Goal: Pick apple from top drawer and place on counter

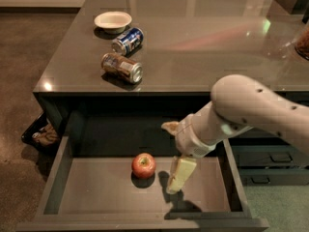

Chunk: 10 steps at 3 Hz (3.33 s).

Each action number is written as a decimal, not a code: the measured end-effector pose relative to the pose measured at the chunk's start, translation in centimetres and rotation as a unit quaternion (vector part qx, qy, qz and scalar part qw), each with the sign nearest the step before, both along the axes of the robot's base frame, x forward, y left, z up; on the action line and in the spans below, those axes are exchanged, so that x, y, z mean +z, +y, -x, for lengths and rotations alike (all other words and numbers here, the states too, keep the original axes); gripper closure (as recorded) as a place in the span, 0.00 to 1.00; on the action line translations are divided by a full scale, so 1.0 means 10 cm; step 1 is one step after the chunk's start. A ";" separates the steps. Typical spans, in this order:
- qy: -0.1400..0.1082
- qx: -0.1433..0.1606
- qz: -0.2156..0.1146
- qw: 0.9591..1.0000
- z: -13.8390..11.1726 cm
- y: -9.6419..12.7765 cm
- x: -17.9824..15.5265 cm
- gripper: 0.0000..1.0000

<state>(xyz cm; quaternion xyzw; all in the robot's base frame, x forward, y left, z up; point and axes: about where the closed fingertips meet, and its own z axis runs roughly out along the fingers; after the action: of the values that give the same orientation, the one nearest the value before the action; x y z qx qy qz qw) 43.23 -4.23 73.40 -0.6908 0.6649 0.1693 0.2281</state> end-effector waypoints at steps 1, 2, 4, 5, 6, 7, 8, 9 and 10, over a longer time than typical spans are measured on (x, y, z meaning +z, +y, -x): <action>0.016 0.038 0.016 0.999 0.23 0.50 -0.51 0.00; 0.004 0.014 0.010 1.000 0.16 0.53 -0.56 0.00; -0.006 0.036 -0.001 0.999 -0.03 0.93 -0.85 0.00; -0.006 0.036 -0.001 0.999 -0.03 0.93 -0.85 0.00; -0.007 0.040 0.030 0.999 -0.09 1.04 -1.02 0.00; -0.007 0.040 0.030 0.999 -0.09 1.04 -1.02 0.00; -0.002 0.043 0.061 0.997 -0.18 0.98 -1.18 0.00; -0.002 0.043 0.061 0.997 -0.18 0.98 -1.18 0.00; -0.006 0.026 0.069 0.997 -0.28 0.81 -1.14 0.00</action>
Offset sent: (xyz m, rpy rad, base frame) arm -0.0310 0.0859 -0.0858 -0.0789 -0.0308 -0.0301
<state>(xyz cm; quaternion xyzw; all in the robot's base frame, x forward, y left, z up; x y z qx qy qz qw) 46.07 3.89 61.99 -0.7227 0.6557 0.1244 0.1795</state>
